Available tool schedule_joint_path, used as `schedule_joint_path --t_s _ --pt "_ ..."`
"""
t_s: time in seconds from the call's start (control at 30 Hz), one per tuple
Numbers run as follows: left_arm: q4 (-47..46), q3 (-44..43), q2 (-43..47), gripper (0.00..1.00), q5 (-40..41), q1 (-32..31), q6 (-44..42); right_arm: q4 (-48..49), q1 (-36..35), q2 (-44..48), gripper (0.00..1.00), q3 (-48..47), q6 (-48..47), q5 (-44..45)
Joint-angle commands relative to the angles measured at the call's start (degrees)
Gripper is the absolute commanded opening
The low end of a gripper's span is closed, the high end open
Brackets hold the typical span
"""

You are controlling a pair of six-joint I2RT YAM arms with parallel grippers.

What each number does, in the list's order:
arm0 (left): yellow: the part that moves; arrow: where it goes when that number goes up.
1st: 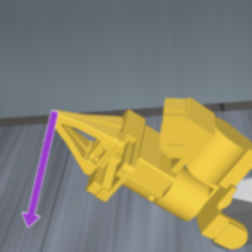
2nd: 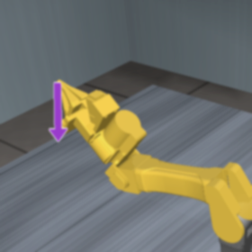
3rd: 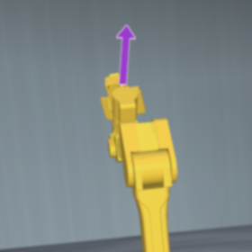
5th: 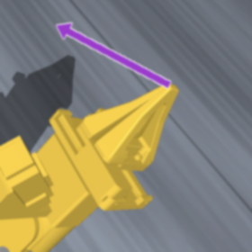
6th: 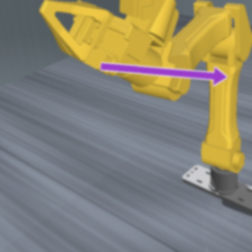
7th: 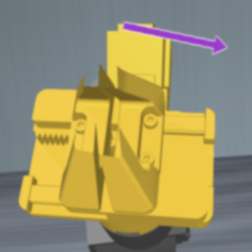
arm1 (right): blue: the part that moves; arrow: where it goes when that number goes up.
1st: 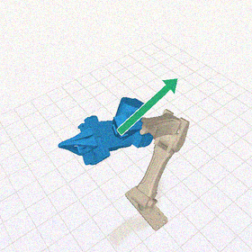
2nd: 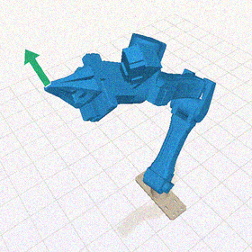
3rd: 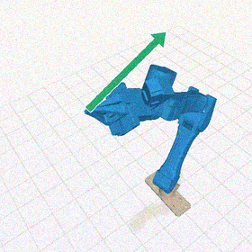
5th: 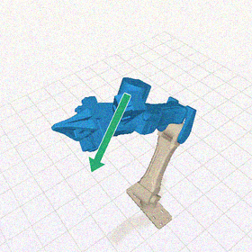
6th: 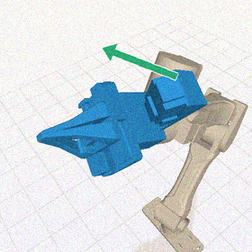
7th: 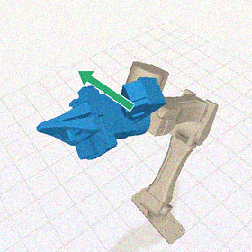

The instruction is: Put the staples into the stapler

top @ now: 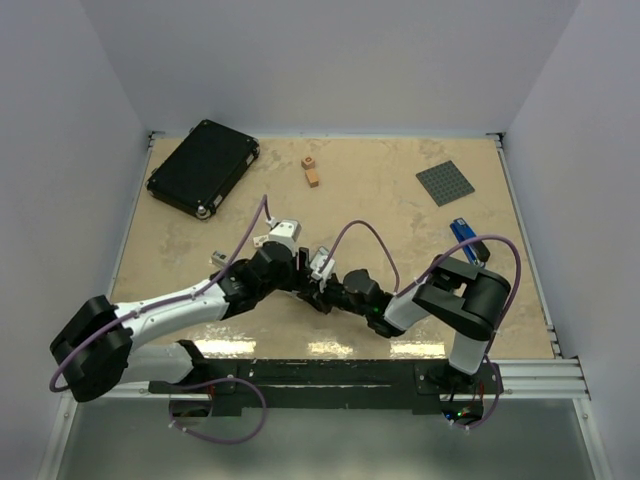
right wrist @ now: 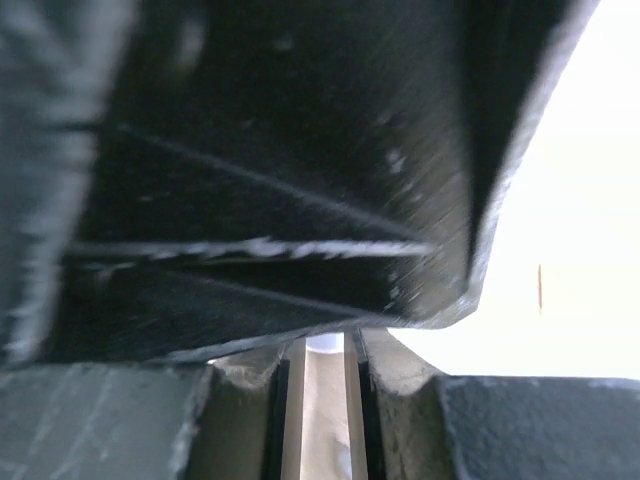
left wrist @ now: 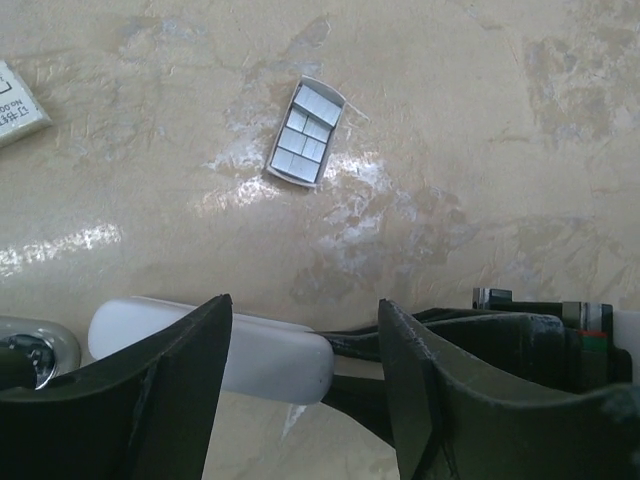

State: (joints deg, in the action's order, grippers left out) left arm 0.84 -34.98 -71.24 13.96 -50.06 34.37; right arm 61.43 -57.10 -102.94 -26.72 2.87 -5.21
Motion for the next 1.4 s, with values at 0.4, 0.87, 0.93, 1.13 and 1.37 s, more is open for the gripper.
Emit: schedule_joint_path --t_s 0.4,0.87,0.93,1.13,1.37 --pt "8.21 -5.18 25.53 0.84 5.19 9.02 -9.49 -15.54 0.06 9.23 0.56 -4.48 1.87 2.67" --pt "11.11 -2.2 43.29 0.91 25.32 9.02 -21.97 -48.32 0.06 13.38 0.54 -21.7 -2.52 2.4" --pt "11.55 -2.28 44.08 0.91 26.03 9.11 -22.76 -49.64 -0.03 11.01 0.49 -23.72 -2.52 2.31" --pt "11.9 -1.76 45.66 0.91 28.58 9.02 -23.74 -52.29 0.06 4.16 0.38 -25.14 -3.31 0.73" --pt "11.99 -1.4 46.11 0.92 29.73 9.11 -23.82 -52.82 0.06 -1.47 0.36 -22.5 1.87 -1.11"
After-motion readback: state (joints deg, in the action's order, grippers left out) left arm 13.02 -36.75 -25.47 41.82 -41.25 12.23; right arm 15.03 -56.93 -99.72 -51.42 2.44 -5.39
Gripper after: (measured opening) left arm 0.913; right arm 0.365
